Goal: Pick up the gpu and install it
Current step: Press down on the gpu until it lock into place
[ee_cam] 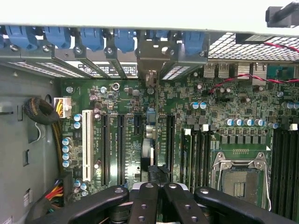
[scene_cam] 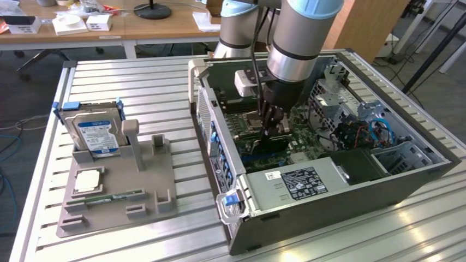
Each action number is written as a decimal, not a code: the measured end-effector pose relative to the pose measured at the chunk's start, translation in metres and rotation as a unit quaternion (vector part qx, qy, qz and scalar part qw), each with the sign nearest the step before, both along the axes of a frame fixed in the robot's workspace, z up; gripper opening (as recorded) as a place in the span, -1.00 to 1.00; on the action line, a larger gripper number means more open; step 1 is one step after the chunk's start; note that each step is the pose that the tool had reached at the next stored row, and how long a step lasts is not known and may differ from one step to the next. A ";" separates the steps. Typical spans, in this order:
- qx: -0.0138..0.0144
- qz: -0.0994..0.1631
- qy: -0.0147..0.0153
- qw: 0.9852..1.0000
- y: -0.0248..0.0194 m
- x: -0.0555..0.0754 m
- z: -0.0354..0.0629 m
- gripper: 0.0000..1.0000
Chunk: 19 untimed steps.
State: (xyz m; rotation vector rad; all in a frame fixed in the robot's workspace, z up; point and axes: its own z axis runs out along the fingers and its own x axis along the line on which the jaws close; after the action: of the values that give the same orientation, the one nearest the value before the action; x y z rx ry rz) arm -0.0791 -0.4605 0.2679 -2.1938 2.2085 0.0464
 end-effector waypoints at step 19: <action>0.000 0.000 0.000 1.000 0.0007 0.000 -0.0014 -0.80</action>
State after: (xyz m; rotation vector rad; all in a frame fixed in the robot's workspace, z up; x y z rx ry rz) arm -0.0788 -0.4598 0.2665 -2.1944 2.2090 0.0455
